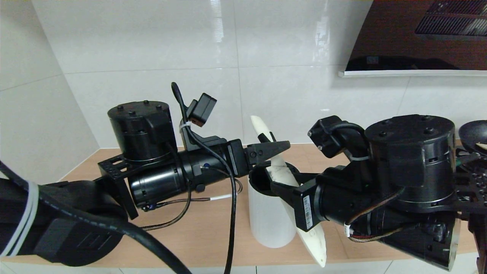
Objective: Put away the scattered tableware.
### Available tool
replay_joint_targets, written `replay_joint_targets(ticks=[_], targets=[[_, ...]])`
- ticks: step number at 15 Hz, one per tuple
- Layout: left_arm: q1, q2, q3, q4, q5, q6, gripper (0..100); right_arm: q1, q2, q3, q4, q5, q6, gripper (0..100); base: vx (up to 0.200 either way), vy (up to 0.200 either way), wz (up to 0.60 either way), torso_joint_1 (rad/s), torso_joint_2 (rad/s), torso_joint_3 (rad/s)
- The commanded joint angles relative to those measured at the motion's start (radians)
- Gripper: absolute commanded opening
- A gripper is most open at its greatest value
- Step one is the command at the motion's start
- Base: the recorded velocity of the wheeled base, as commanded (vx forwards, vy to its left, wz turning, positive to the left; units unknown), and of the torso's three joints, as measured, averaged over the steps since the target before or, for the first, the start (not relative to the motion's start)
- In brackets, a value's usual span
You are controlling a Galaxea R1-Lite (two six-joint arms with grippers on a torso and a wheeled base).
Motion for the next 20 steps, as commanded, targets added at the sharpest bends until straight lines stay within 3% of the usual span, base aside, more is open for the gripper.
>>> replay_joint_targets(ticks=[1, 3, 6, 13, 14, 20], targets=[[-0.005, 0.041, -0.01, -0.009, 0.001, -0.002, 100, 0.016, 0.0, 0.007, 0.0, 0.002, 0.001, 0, 0.0, 0.0, 0.0, 0.0, 0.0, 0.0], [-0.004, 0.062, -0.01, -0.066, 0.018, -0.003, 100, 0.025, 0.0, 0.017, 0.0, 0.0, -0.002, 0, 0.0, 0.0, 0.0, 0.0, 0.0, 0.0], [-0.004, 0.064, -0.012, -0.093, 0.041, -0.035, 100, 0.025, 0.0, 0.018, 0.0, 0.0, -0.002, 0, 0.0, 0.0, 0.0, 0.0, 0.0, 0.0], [-0.004, 0.062, -0.016, -0.093, 0.057, -0.037, 100, 0.021, -0.018, 0.023, -0.011, -0.009, -0.006, 0, 0.0, 0.0, 0.0, 0.0, 0.0, 0.0], [-0.004, 0.062, -0.016, -0.093, 0.057, -0.037, 0, 0.021, -0.021, 0.024, -0.014, -0.015, -0.006, 0, 0.0, 0.0, 0.0, 0.0, 0.0, 0.0], [-0.002, 0.062, -0.016, -0.093, 0.056, -0.037, 0, 0.01, -0.029, 0.032, -0.016, -0.017, -0.006, 0, 0.0, 0.0, 0.0, 0.0, 0.0, 0.0]])
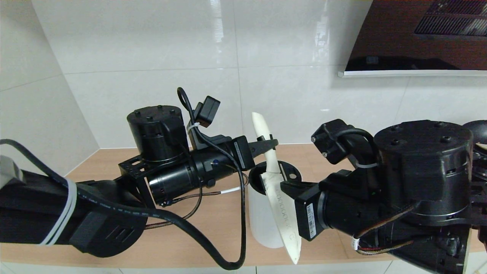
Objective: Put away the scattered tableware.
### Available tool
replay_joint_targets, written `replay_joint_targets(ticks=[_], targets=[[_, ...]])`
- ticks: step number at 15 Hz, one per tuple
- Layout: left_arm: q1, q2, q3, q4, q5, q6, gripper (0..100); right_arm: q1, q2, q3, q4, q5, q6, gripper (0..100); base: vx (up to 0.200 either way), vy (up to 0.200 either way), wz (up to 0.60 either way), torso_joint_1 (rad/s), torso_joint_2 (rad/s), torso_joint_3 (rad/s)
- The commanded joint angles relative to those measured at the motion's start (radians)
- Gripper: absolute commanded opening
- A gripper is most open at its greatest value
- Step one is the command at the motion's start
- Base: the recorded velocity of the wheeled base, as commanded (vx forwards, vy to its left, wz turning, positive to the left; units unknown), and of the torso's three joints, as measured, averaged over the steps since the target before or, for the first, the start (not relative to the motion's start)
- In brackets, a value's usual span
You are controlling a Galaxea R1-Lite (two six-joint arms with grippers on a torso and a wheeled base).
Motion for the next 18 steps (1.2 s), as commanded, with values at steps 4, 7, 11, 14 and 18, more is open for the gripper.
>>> replay_joint_targets(ticks=[4, 7, 11, 14, 18], targets=[[0.009, -0.016, -0.002, -0.005, 0.001, -0.001, 0, -0.016, -0.02, 0.001, -0.009, -0.002, -0.001, 0, 0.0, 0.0, 0.0, 0.0, 0.0, 0.0], [0.068, -0.085, -0.008, -0.02, 0.004, 0.004, 0, -0.088, -0.05, 0.0, -0.012, -0.009, -0.005, 0, 0.0, 0.0, 0.0, 0.0, 0.0, 0.0], [0.123, -0.131, -0.012, -0.088, 0.004, 0.009, 0, -0.167, -0.075, -0.002, -0.012, -0.002, -0.03, 100, 0.0, 0.0, 0.0, 0.0, 0.0, 0.0], [0.138, -0.128, -0.009, -0.096, 0.002, 0.098, 0, -0.192, -0.073, -0.002, -0.012, 0.001, -0.033, 100, 0.0, 0.0, 0.0, 0.0, 0.0, 0.0], [0.143, -0.128, 0.006, -0.138, 0.002, 0.245, 0, -0.197, -0.073, 0.0, -0.012, 0.001, -0.034, 100, 0.0, 0.0, 0.0, 0.0, 0.0, 0.0]])
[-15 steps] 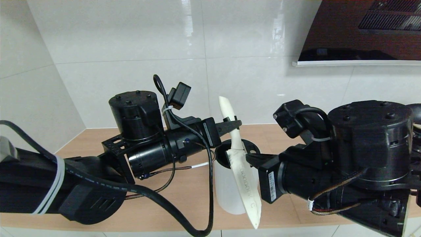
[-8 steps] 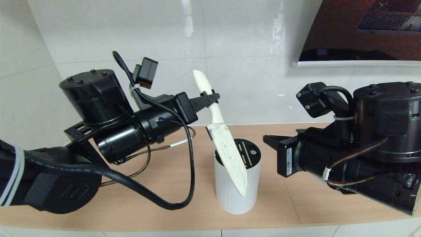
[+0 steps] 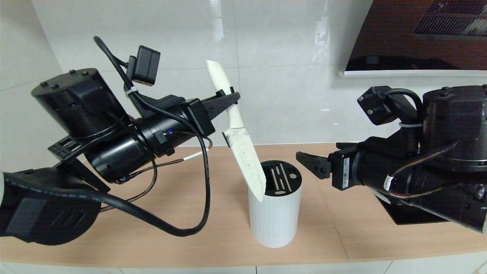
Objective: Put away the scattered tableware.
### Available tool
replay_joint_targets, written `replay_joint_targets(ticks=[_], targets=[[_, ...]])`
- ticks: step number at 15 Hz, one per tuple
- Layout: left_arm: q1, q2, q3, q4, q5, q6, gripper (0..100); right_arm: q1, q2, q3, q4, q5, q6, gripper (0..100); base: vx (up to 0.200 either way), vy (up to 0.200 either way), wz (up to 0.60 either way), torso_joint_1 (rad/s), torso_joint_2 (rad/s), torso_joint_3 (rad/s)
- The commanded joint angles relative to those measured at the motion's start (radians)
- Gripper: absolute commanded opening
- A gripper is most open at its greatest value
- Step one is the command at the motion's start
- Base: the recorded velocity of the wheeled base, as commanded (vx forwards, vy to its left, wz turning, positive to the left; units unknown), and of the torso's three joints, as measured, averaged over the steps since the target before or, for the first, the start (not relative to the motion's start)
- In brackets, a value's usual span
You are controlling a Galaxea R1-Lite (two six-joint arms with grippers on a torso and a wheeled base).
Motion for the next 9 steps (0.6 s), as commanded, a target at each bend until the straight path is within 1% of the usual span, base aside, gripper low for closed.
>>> replay_joint_targets(ticks=[1, 3, 4, 5, 6, 7, 8, 9], targets=[[0.001, 0.002, 0.012, -0.035, -0.001, 0.019, 0, -0.002, 0.0, 0.002, 0.0, 0.0, 0.001, 100, 0.0, 0.0, 0.0, 0.0, 0.0, 0.0], [0.001, 0.039, 0.012, -0.122, -0.014, 0.054, 0, -0.002, 0.0, 0.002, 0.0, 0.0, 0.001, 100, 0.0, 0.0, 0.0, 0.0, 0.0, 0.0], [0.001, 0.064, 0.011, -0.173, -0.022, 0.079, 0, -0.002, 0.0, 0.002, 0.0, -0.002, 0.001, 100, 0.0, 0.0, 0.0, 0.0, 0.0, 0.0], [0.001, 0.108, 0.002, -0.25, -0.027, 0.103, 0, -0.002, 0.0, 0.003, 0.0, -0.002, 0.001, 100, 0.0, 0.0, 0.0, 0.0, 0.0, 0.0], [0.001, 0.123, 0.0, -0.274, -0.028, 0.126, 0, -0.003, 0.0, 0.003, 0.0, -0.002, -0.001, 100, 0.0, 0.0, 0.0, 0.0, 0.0, 0.0], [0.001, 0.128, 0.002, -0.276, -0.028, 0.166, 0, -0.003, 0.0, 0.002, 0.0, -0.002, -0.001, 100, 0.0, 0.0, 0.0, 0.0, 0.0, 0.0], [0.001, 0.139, 0.003, -0.277, -0.028, 0.229, 0, -0.005, 0.001, 0.002, -0.001, -0.002, -0.002, 100, 0.0, 0.0, 0.0, 0.0, 0.0, 0.0], [0.001, 0.146, 0.003, -0.277, -0.028, 0.266, 0, -0.005, 0.001, 0.002, 0.0, -0.002, -0.009, 100, 0.0, 0.0, 0.0, 0.0, 0.0, 0.0]])
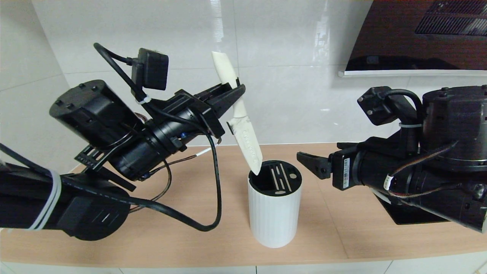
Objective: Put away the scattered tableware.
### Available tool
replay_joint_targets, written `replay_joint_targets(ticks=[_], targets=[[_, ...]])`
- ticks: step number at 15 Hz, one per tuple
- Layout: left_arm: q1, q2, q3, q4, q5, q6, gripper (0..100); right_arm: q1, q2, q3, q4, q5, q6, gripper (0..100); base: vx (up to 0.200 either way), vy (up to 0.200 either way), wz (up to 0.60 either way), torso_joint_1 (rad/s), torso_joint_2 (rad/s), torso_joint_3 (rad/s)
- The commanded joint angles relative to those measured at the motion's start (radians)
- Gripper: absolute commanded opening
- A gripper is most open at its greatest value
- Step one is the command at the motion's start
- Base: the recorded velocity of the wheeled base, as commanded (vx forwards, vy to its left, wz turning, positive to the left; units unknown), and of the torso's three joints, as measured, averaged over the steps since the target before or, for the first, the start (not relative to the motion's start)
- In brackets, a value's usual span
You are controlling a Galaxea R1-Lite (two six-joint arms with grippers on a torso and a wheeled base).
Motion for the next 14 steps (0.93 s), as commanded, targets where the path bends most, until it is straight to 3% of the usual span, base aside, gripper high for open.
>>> replay_joint_targets(ticks=[1, 2, 7, 14], targets=[[-0.002, 0.039, 0.004, -0.002, 0.0, 0.038, 0, 0.0, 0.001, -0.001, 0.0, -0.002, -0.009, 100, 0.0, 0.0, 0.0, 0.0, 0.0, 0.0], [-0.008, 0.051, 0.005, -0.004, 0.0, 0.061, 0, -0.005, 0.001, -0.001, 0.0, -0.002, -0.011, 100, 0.0, 0.0, 0.0, 0.0, 0.0, 0.0], [-0.026, 0.114, -0.002, -0.09, 0.0, 0.059, 0, -0.014, 0.004, -0.001, 0.0, -0.002, -0.014, 100, 0.0, 0.0, 0.0, 0.0, 0.0, 0.0], [-0.043, 0.174, 0.004, -0.119, 0.001, 0.062, 0, -0.014, 0.009, 0.001, 0.0, -0.002, -0.016, 100, 0.0, 0.0, 0.0, 0.0, 0.0, 0.0]])
